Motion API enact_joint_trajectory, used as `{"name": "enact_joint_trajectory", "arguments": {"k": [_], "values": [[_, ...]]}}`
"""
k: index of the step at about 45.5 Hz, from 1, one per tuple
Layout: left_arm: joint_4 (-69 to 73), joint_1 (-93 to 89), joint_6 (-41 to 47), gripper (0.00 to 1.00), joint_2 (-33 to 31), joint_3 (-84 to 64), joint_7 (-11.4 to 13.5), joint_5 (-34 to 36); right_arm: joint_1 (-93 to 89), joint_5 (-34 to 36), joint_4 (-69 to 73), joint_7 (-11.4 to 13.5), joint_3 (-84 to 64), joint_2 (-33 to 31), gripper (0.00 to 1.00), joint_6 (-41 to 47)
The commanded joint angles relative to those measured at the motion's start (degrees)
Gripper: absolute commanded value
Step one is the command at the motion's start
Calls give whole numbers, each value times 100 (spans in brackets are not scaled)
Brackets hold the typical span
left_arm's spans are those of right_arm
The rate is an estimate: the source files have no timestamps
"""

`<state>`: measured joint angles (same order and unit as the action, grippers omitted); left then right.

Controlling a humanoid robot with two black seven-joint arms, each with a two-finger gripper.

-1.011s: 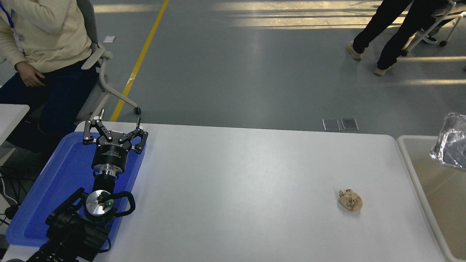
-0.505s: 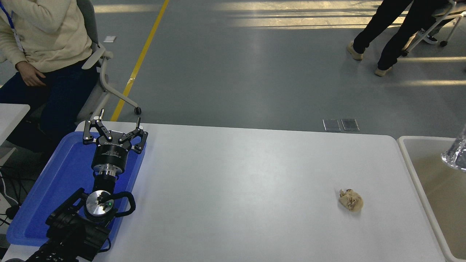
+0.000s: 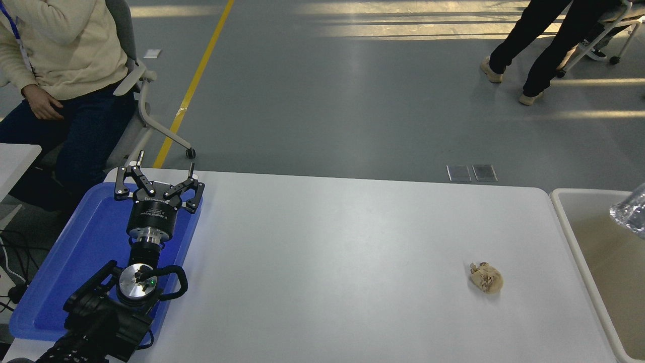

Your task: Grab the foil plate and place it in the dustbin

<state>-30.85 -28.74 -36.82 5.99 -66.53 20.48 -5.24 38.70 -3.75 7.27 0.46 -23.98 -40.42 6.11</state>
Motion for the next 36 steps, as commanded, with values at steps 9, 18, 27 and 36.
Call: {"name": "enact_joint_trajectory", "arguments": {"k": [9,18,27,36], "values": [[0,0,0,100,7,0,0,-4,-618,288,-50,226,886,597,0,-971],[0,0,0,100,7,0,0,-4,-618,296,-50,226,913,685,0,-998],[0,0,0,100,7,0,0,-4,-626,323,-50,217,1062,746,48,-998],[0,0,0,100,-2,0,0,-4,-626,332,-50,182,1115,755,67,-980]]}}
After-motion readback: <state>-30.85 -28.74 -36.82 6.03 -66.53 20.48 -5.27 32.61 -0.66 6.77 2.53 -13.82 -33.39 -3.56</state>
